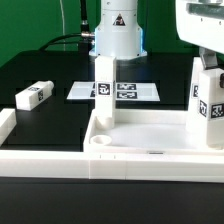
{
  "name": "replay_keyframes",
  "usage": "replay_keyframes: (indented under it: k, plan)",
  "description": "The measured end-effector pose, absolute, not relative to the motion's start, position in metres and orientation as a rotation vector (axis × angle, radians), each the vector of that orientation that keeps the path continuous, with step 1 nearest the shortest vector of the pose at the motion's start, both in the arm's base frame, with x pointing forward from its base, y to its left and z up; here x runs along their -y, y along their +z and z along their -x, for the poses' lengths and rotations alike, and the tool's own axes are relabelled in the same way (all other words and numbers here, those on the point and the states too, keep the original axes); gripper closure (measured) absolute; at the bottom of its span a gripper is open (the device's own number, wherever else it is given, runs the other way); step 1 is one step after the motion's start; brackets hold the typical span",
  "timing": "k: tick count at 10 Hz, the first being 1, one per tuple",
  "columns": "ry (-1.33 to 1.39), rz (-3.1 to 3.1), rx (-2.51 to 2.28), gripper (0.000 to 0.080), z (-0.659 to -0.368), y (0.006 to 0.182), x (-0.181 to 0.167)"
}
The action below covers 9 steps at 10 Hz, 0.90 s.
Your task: Assemble desk
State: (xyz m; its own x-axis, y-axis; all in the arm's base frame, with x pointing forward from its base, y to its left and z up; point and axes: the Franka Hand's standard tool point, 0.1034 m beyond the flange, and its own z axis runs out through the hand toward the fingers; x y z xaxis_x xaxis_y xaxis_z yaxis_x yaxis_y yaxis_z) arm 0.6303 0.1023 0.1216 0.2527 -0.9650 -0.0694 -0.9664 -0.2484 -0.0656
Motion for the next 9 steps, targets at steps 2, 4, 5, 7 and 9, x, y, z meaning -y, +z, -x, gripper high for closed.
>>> replay_keyframes:
  k: [2, 4, 5, 7, 9]
  plan:
    - [0.020, 2.495, -1.752, 0.0292, -0.6303, 0.1212, -0.1016]
    - [0.007, 2.629, -1.541, 0.0159, -0.6308, 0.1213, -0.1004]
    - [-0.002, 2.700, -1.411, 0.0159, -0.6310, 0.1214, -0.1009]
    - [-0.013, 2.798, -1.216, 0.0151, -0.6303, 0.1210, -0.1041]
    - [-0.037, 2.917, -0.987, 0.0151, -0.6300, 0.1215, -0.1061]
